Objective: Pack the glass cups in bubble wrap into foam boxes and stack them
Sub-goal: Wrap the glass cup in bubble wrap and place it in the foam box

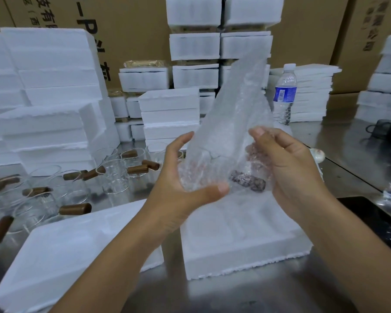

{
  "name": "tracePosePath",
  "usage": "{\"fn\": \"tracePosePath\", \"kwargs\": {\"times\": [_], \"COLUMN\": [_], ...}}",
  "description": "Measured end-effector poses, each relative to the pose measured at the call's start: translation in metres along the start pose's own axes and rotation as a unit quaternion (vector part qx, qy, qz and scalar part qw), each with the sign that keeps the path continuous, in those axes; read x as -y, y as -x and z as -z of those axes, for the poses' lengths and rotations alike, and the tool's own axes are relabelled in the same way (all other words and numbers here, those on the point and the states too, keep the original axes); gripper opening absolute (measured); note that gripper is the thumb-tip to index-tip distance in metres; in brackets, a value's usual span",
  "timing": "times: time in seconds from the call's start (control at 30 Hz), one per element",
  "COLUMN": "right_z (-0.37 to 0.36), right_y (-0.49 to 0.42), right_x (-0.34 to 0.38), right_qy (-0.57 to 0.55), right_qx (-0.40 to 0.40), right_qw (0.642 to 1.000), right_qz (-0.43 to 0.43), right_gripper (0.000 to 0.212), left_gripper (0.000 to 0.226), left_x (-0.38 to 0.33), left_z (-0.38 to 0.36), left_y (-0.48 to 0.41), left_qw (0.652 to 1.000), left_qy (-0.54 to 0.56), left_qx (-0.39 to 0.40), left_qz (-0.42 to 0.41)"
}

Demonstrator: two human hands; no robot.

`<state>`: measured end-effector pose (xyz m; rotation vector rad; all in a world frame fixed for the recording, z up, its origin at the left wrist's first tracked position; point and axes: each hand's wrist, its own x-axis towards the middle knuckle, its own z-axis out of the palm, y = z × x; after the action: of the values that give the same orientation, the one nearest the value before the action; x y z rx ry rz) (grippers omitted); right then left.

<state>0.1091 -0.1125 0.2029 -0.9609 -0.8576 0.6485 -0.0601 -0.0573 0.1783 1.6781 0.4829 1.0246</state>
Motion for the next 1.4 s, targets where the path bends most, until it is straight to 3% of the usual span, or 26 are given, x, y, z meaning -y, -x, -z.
{"fn": "tracePosePath", "kwargs": {"times": [0.13, 0.23, 0.37, 0.47, 0.5, 0.6, 0.77, 0.9, 1.03, 1.13, 1.2, 1.3, 1.33, 1.4], "right_z": [-0.002, -0.003, -0.008, -0.012, -0.012, -0.011, -0.01, -0.011, -0.012, -0.009, -0.011, -0.012, -0.011, -0.011], "right_y": [0.002, 0.005, 0.012, 0.017, 0.018, 0.019, 0.019, 0.02, 0.016, 0.013, 0.015, 0.017, 0.017, 0.019], "right_x": [0.001, 0.0, -0.004, -0.008, -0.009, -0.008, -0.005, -0.003, -0.004, -0.005, -0.003, -0.002, -0.003, -0.002], "right_qy": [0.017, 0.061, 0.192, 0.287, 0.314, 0.374, 0.418, 0.351, 0.267, 0.218, 0.229, 0.295, 0.31, 0.347], "right_qx": [0.006, 0.008, 0.02, 0.065, 0.084, 0.141, 0.179, 0.169, 0.097, 0.07, 0.083, 0.101, 0.108, 0.134], "right_qw": [1.0, 0.995, 0.959, 0.924, 0.912, 0.883, 0.866, 0.913, 0.956, 0.972, 0.966, 0.936, 0.927, 0.903], "right_qz": [0.013, 0.074, 0.207, 0.245, 0.248, 0.245, 0.208, 0.122, 0.07, 0.05, 0.09, 0.166, 0.18, 0.216], "right_gripper": [0.015, 0.003, 0.023, 0.014, 0.009, 0.038, 0.037, 0.055, 0.009, 0.042, 0.035, 0.008, 0.006, 0.024], "left_gripper": [0.075, 0.07, 0.062, 0.066, 0.073, 0.085, 0.074, 0.063, 0.074, 0.077, 0.079, 0.082, 0.081, 0.077], "left_x": [-0.004, -0.002, 0.0, 0.002, 0.003, 0.006, 0.008, 0.005, 0.003, -0.001, -0.003, -0.003, -0.003, -0.002], "left_z": [-0.002, -0.002, -0.005, -0.007, -0.008, -0.008, -0.007, -0.007, -0.007, -0.008, -0.009, -0.01, -0.01, -0.008], "left_y": [0.002, 0.004, 0.005, 0.005, 0.005, 0.004, 0.003, 0.005, 0.007, 0.008, 0.009, 0.009, 0.009, 0.006], "left_qw": [0.994, 0.982, 0.974, 0.98, 0.983, 0.982, 0.98, 0.973, 0.955, 0.945, 0.941, 0.941, 0.941, 0.946], "left_qy": [-0.11, -0.187, -0.224, -0.2, -0.184, -0.185, -0.193, -0.224, -0.287, -0.312, -0.316, -0.313, -0.311, -0.293], "left_qx": [0.014, 0.013, 0.013, 0.002, -0.005, -0.031, -0.029, -0.036, -0.032, -0.032, -0.034, -0.046, -0.05, -0.059], "left_qz": [-0.004, 0.004, -0.011, -0.012, -0.008, -0.013, -0.035, -0.043, -0.07, -0.096, -0.117, -0.124, -0.126, -0.129]}}
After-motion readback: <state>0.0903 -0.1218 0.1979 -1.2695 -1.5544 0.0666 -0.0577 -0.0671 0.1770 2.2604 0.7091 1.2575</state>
